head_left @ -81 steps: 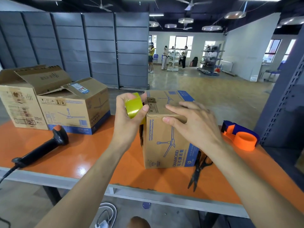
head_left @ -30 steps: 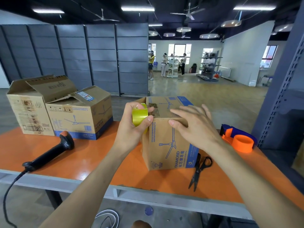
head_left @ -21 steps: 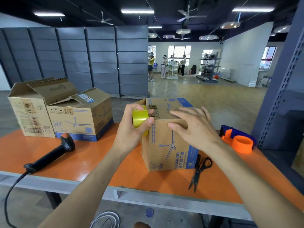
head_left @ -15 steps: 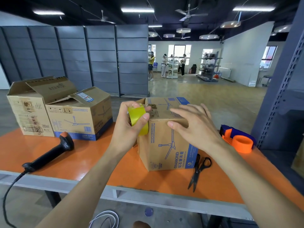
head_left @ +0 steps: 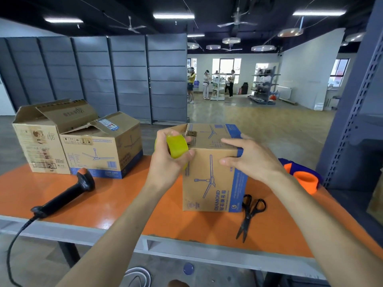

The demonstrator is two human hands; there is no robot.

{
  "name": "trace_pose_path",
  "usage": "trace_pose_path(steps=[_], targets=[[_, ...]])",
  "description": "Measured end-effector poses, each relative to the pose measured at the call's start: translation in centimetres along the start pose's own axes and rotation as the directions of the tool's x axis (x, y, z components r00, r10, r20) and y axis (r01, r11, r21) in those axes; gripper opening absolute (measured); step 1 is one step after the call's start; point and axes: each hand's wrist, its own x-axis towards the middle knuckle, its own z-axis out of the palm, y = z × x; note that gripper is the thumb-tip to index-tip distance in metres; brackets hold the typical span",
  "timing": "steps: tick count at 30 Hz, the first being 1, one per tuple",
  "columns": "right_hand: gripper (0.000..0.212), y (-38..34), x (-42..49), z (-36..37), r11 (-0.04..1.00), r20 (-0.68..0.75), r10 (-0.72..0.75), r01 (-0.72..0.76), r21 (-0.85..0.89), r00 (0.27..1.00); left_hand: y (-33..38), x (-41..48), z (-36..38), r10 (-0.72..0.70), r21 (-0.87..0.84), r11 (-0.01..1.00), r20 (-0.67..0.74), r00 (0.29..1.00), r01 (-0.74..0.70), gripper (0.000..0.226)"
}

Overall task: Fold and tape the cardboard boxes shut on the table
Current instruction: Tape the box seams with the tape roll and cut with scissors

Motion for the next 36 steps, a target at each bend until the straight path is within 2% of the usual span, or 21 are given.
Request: trace_pose_path(steps=[6, 9, 12, 13, 16, 18, 20, 22, 23, 26, 28, 31, 34, 36], targets=[[0.048, -2.4, -1.0, 0.5, 0.984, -0.242, -0.133, 0.158, 0.087, 0.961, 5.6, 3.6, -2.2, 0.091, 0.129, 0.987, 0.025, 0.996, -0.093, 0.045], [0.034, -4.5, -1.4, -0.3, 0.954, -0.199, -0.163, 0.206, 0.217, 0.966, 11.0, 6.7, -3.7, 0.135, 0.237, 0.957, 0.154, 0.979, -0.169, 0.046], [0.016, -6.4, -2.4, -0.6, 0.898, -0.084, -0.145, 0.166, 0.407, 0.986, 15.1, 9.3, -3.8, 0.122, 0.441, 0.859, 0.315, 0.941, -0.259, 0.049], [0.017, -6.8, -2.8, -0.6, 0.877, -0.032, -0.135, 0.135, 0.461, 0.990, 16.0, 10.1, -3.6, 0.092, 0.509, 0.815, 0.360, 0.928, -0.278, 0.049], [0.047, -7.5, -3.7, -0.9, 0.822, 0.198, -0.151, 0.012, 0.569, 0.968, 16.5, 12.1, -2.2, -0.012, 0.647, 0.684, 0.471, 0.882, -0.336, 0.050], [0.062, -7.4, -4.4, -0.7, 0.792, 0.331, -0.209, -0.040, 0.610, 0.920, 15.3, 12.5, -0.9, -0.089, 0.673, 0.649, 0.529, 0.844, -0.354, 0.049], [0.081, -6.6, -4.9, -0.1, 0.773, 0.394, -0.237, -0.073, 0.630, 0.888, 12.9, 12.3, 0.3, -0.152, 0.672, 0.652, 0.569, 0.808, -0.351, 0.049], [0.102, -5.4, -5.2, 0.7, 0.787, 0.400, -0.213, -0.087, 0.611, 0.891, 10.3, 11.4, 1.1, -0.198, 0.646, 0.696, 0.593, 0.780, -0.314, 0.050], [0.106, -4.8, -5.1, 1.1, 0.810, 0.376, -0.198, -0.065, 0.583, 0.905, 9.2, 10.8, 1.4, -0.212, 0.627, 0.722, 0.604, 0.768, -0.294, 0.050], [0.093, -3.7, -4.8, 2.4, 0.883, 0.247, -0.187, 0.053, 0.466, 0.951, 7.8, 9.6, 1.9, -0.199, 0.562, 0.791, 0.611, 0.766, -0.243, 0.047], [0.082, -3.3, -4.8, 3.0, 0.918, 0.166, -0.198, 0.123, 0.378, 0.966, 8.6, 9.6, 2.1, -0.137, 0.531, 0.803, 0.605, 0.785, -0.269, 0.046], [0.075, -3.1, -4.9, 3.5, 0.945, 0.078, -0.187, 0.157, 0.289, 0.979, 10.6, 9.7, 1.8, -0.031, 0.554, 0.745, 0.584, 0.811, -0.370, 0.049], [0.075, -3.2, -5.4, 3.9, 0.971, -0.027, -0.225, 0.227, 0.077, 0.974, 12.2, 9.2, 0.4, 0.028, 0.619, 0.662, 0.544, 0.839, -0.423, 0.046], [0.077, -3.5, -6.0, 4.2, 0.968, -0.108, -0.249, 0.245, -0.050, 0.962, 12.6, 8.3, -1.5, 0.055, 0.715, 0.555, 0.478, 0.876, -0.425, 0.045]])
